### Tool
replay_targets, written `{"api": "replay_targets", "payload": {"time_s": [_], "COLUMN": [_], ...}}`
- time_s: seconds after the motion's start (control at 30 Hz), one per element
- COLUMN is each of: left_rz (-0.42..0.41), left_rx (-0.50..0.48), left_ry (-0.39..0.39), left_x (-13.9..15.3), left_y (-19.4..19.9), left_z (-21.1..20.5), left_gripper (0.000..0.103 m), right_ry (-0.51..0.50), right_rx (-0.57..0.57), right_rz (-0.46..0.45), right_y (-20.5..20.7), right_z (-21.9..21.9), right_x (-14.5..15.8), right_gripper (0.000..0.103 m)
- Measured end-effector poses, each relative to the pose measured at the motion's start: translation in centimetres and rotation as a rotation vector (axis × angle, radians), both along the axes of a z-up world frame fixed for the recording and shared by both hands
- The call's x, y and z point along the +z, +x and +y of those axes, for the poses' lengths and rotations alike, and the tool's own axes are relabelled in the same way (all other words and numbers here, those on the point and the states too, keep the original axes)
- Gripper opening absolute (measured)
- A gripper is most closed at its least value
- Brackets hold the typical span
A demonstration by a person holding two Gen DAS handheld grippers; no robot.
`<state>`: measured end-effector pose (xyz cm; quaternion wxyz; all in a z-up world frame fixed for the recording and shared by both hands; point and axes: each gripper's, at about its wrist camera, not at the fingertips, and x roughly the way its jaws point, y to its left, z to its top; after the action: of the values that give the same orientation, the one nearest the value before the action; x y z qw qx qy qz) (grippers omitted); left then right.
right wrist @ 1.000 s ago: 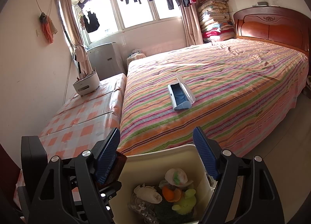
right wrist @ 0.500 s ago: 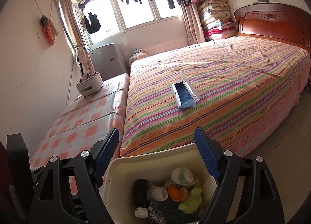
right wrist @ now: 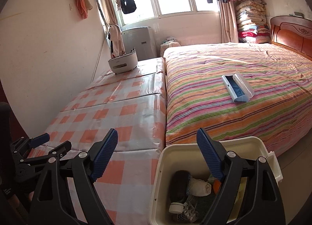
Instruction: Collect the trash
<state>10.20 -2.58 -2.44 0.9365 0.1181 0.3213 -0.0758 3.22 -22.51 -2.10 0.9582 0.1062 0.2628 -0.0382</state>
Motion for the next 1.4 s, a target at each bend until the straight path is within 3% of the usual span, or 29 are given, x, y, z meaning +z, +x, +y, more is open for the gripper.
{"api": "replay_targets", "payload": {"time_s": [0.23,0.5,0.87,1.4], "left_rz": [-0.015,0.015,0.084,0.109], "left_rx": [0.124,0.159,0.071,0.030], "left_ry": [-0.027,-0.045,-0.088,-0.088], "left_x": [-0.1,-1.7,-2.5,-3.0], "left_y": [0.8,1.7,2.0,2.1], "left_z": [5.2,8.1,6.5,4.6], "left_gripper": [0.071,0.071,0.071,0.071], "right_ry": [-0.061,-0.077,-0.129,-0.119], "right_rx": [0.093,0.073,-0.015,-0.053], "right_rz": [0.036,0.030,0.009,-0.007], "right_y": [2.3,3.0,1.4,0.0], "right_z": [5.3,6.2,4.5,2.6], "right_x": [-1.1,-1.0,-0.3,0.4], "right_gripper": [0.082,0.082,0.084,0.085]}}
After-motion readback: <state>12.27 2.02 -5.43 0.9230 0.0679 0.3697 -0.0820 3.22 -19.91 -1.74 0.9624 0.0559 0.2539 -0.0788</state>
